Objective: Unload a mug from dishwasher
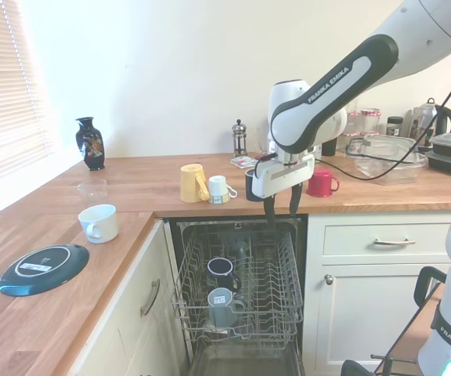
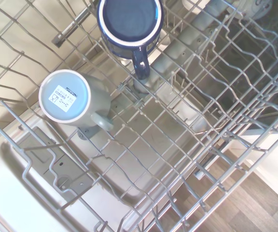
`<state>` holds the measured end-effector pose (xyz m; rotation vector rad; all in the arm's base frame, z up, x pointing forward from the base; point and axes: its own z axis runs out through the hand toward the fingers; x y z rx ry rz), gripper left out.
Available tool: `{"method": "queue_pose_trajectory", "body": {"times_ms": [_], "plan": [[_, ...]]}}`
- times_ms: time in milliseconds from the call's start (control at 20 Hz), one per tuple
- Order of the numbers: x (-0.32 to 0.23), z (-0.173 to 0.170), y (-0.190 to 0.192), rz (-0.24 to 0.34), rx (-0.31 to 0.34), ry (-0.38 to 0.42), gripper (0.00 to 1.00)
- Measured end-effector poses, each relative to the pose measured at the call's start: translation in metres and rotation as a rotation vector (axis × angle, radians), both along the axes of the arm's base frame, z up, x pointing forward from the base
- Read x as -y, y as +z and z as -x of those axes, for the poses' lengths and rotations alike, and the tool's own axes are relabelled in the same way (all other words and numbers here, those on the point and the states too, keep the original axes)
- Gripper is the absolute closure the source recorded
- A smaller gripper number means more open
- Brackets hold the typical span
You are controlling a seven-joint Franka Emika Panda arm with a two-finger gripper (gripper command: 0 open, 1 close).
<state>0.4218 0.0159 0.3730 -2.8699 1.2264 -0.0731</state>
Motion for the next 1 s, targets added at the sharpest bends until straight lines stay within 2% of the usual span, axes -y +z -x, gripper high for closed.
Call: {"method": "queue_pose_trajectory", "body": {"times_ms": [300,600,1000], "plan": [[-0.008,-0.002,-0.004,0.007,-0.004,0.023,0.00],[-0.042,-0.009,-0.025,0.054,-0.010,0.099,0.00],[-0.088,-0.012,-0.074,0.111,-0.034,0.230,0.00]]}}
